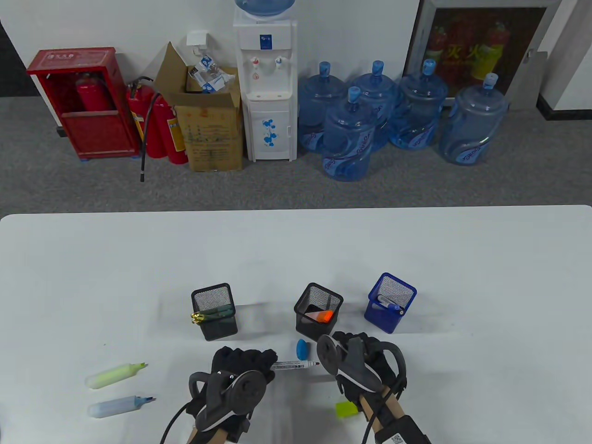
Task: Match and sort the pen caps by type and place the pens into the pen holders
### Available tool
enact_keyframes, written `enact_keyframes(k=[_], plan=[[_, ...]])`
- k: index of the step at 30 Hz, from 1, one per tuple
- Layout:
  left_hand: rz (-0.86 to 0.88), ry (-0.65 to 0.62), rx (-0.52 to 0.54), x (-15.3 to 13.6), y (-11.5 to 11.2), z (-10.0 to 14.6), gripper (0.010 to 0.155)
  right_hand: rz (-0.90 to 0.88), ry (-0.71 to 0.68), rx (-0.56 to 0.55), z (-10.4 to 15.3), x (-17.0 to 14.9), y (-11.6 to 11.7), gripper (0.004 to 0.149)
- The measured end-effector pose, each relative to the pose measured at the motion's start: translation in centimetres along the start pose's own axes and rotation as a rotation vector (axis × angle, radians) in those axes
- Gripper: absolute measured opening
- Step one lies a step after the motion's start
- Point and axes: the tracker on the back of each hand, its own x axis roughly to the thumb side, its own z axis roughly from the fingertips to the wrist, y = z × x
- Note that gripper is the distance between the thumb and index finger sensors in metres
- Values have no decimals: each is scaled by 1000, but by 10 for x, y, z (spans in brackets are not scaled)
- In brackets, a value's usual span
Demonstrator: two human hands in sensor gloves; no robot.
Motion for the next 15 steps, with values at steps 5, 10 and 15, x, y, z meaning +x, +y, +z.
enact_keyframes(k=[5, 10, 15], plan=[[-7, -7, 0, 1, 0, 0, 50, 12, 13, 17, -3, 0, 8, 62], [-9, -10, -3, 1, 0, 0, 50, -2, 15, 6, -2, 1, 7, 60], [-13, -10, -9, 2, 0, 0, 50, 30, -3, 8, -1, 2, 9, 61]])
